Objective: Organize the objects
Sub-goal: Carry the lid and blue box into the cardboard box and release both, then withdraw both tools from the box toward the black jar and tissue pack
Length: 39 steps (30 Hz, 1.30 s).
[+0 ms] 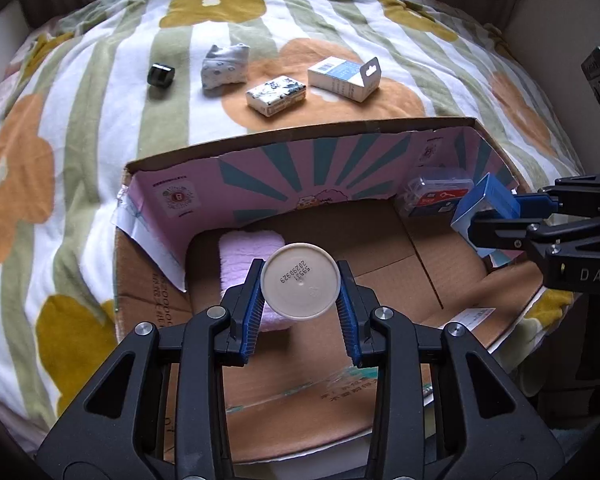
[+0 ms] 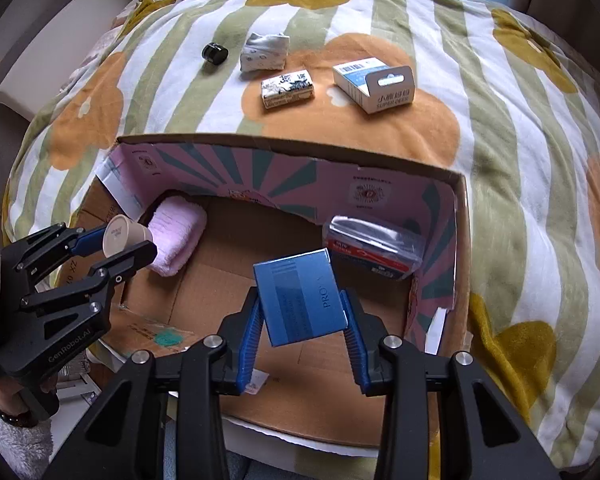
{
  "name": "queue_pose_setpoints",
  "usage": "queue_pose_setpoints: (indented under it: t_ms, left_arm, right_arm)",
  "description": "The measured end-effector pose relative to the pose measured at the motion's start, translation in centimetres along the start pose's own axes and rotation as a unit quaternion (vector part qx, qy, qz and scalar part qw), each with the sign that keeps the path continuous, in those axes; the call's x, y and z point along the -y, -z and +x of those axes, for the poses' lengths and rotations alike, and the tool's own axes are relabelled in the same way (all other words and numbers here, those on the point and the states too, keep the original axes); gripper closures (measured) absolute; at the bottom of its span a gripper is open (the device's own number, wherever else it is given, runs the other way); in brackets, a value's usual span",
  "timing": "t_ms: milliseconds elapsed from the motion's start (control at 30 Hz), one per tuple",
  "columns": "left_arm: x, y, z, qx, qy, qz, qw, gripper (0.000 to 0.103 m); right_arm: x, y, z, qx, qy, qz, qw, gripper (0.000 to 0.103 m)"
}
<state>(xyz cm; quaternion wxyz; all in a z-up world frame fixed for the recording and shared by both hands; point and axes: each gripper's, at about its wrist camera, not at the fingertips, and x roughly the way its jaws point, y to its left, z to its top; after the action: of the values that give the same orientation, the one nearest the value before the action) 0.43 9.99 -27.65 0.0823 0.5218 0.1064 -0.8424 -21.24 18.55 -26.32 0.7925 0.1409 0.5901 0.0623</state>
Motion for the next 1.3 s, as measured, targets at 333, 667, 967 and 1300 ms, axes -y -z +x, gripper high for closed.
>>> queue_pose_setpoints:
  t_ms: [333,667,967,1300]
  left_arm:
    - [1.1,0.0,-0.3,-0.006,-0.004,0.015,0.9999,0.072]
    - [1.5,0.1,-1.5,-0.012,0.016,0.018,0.9996,0.0]
    - [0.8,0.0,-2.7,-0.011,0.01,0.01,0.9998,0.0]
    - [-0.2,0.0,-4.1,-0.008,0.008,0.012,0.9999,0.0]
  right_arm:
    - [0.4,0.5,-0.4,-0.002,-0.003,0.004,1.0,0.067]
    - [0.5,0.7,-0.6,-0.006,0.004,-0.003,1.0,0.016]
    - [1.5,1.0,-1.6,0.0,-0.008,0.019,1.0,0.005]
    - [0.9,1.1,-1.4,-0.016,-0.024,0.011,1.0,0.005]
